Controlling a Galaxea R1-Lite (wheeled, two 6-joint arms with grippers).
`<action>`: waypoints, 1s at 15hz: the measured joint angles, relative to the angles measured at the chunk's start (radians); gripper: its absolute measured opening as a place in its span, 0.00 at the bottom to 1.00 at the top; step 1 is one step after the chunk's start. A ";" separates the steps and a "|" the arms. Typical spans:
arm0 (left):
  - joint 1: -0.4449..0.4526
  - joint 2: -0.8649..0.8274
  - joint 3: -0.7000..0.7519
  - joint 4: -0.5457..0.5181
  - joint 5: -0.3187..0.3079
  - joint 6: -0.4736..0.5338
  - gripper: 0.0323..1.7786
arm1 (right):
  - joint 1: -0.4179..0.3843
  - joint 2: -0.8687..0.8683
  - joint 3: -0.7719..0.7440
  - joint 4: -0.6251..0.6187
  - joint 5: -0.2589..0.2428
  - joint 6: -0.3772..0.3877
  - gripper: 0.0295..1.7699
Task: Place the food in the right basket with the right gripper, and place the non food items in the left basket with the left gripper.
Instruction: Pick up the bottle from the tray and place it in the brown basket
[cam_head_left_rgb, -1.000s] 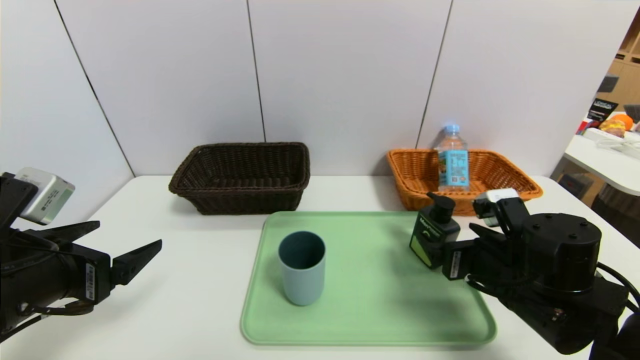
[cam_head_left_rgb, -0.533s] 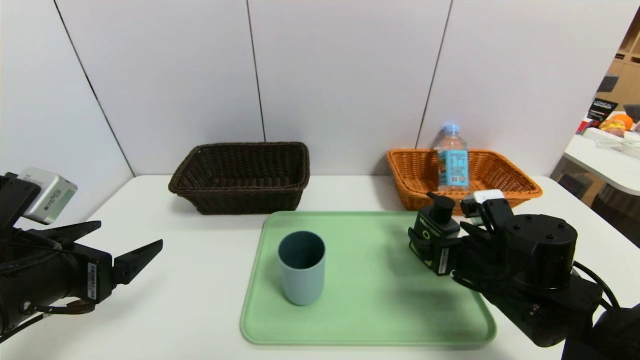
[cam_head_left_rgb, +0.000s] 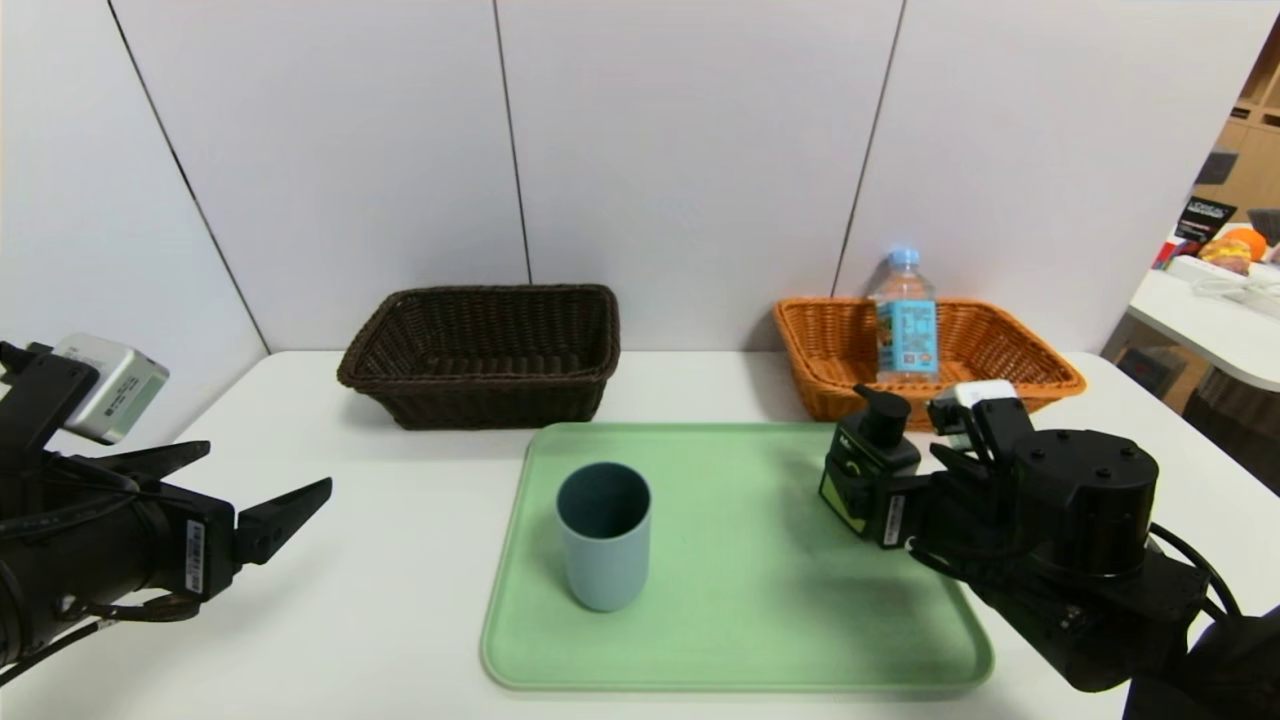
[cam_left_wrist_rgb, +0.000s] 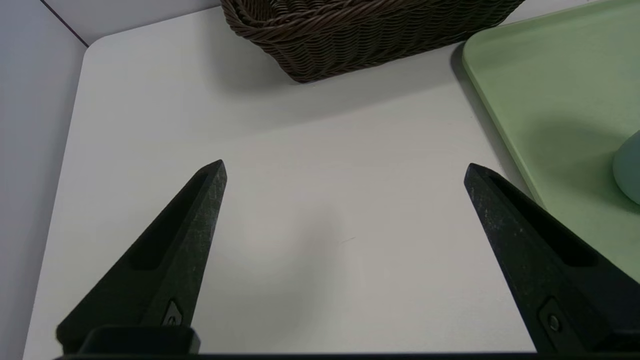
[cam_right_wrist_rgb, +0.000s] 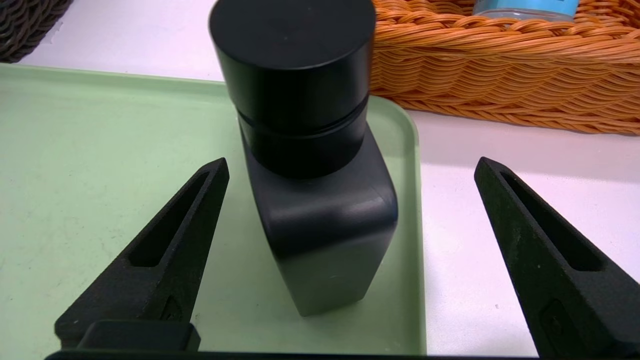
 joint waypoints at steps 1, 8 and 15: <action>0.000 0.001 0.000 0.000 0.000 -0.002 0.95 | 0.000 0.000 0.000 -0.001 -0.003 0.000 0.96; 0.000 0.016 0.001 0.000 0.002 -0.005 0.95 | -0.001 0.008 0.006 -0.015 -0.019 0.006 0.96; 0.000 0.029 -0.003 0.000 0.001 0.000 0.95 | 0.000 0.072 0.010 -0.124 -0.020 0.007 0.96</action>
